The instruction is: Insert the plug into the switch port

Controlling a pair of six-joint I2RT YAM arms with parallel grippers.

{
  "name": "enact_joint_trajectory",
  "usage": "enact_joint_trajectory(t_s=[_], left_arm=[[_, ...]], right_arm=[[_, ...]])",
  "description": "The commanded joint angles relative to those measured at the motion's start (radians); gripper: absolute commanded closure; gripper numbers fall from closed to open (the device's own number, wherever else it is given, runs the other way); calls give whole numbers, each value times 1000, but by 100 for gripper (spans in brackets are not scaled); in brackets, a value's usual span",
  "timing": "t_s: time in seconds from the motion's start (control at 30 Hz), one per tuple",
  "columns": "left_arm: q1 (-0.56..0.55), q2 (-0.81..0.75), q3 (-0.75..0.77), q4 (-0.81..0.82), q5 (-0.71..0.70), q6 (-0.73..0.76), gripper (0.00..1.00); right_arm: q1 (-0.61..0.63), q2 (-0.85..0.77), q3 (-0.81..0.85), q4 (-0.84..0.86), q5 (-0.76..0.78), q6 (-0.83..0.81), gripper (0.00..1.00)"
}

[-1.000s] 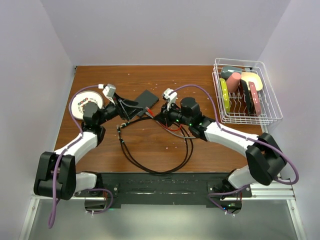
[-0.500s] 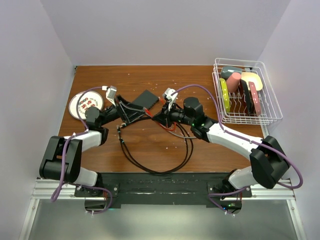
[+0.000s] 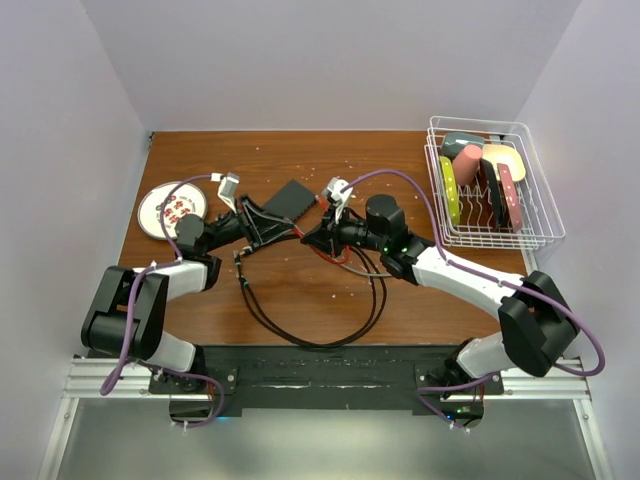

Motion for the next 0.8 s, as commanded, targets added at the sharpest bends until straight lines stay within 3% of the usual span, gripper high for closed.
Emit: enact_joint_trajectory(t_s=[0.0, 0.1, 0.2, 0.3, 0.43, 0.77], left_arm=[[-14, 16, 18, 224, -19, -30, 81], [-14, 12, 9, 250, -25, -41, 100], [-15, 0, 7, 245, -22, -38, 100], [-15, -22, 10, 215, -15, -17, 100], [-20, -43, 18, 173, 1, 18, 100], [-25, -79, -5, 222, 61, 37, 100]], right_arm=[[14, 11, 34, 46, -25, -1, 100], [17, 15, 34, 51, -23, 2, 100], [19, 9, 39, 46, -15, 7, 97], [19, 5, 45, 55, -9, 22, 64], [19, -3, 49, 78, -5, 54, 45], [19, -18, 66, 95, -41, 85, 46]])
